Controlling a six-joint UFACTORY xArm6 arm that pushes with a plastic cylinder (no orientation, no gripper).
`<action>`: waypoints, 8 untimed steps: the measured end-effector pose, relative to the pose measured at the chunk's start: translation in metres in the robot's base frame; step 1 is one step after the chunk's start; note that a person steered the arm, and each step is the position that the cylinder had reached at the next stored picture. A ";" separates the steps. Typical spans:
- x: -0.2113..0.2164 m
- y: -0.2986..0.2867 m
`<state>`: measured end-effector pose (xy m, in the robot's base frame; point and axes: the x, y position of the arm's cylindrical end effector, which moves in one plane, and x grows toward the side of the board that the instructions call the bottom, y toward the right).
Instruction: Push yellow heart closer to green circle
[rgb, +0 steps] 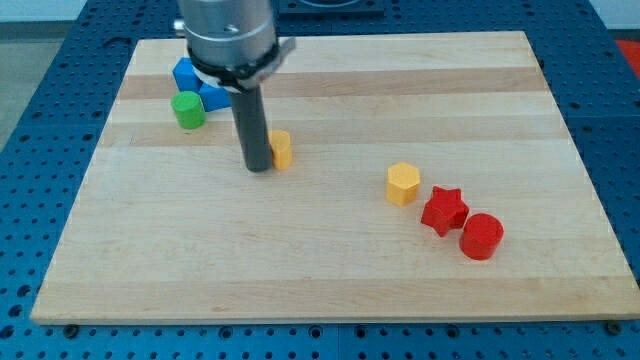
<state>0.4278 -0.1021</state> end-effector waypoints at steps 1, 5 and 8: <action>-0.028 -0.032; -0.009 0.083; 0.044 0.066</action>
<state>0.4723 -0.0357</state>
